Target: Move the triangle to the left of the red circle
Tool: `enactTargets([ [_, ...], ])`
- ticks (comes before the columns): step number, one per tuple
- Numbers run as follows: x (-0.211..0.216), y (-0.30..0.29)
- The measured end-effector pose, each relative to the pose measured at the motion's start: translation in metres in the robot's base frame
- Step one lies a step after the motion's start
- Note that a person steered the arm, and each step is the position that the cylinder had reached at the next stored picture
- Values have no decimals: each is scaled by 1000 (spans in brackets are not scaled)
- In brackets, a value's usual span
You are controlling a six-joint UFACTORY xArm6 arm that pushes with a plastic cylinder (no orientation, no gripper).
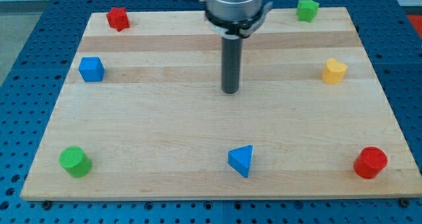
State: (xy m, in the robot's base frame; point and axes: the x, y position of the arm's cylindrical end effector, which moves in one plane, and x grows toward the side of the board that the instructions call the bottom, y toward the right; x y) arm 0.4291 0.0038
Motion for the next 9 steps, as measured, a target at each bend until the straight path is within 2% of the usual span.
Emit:
enactTargets([
  [1, 8, -40],
  [3, 74, -92],
  [4, 98, -92],
  [5, 124, -51],
  [6, 158, -40],
  [7, 172, -36],
  [9, 157, -33],
])
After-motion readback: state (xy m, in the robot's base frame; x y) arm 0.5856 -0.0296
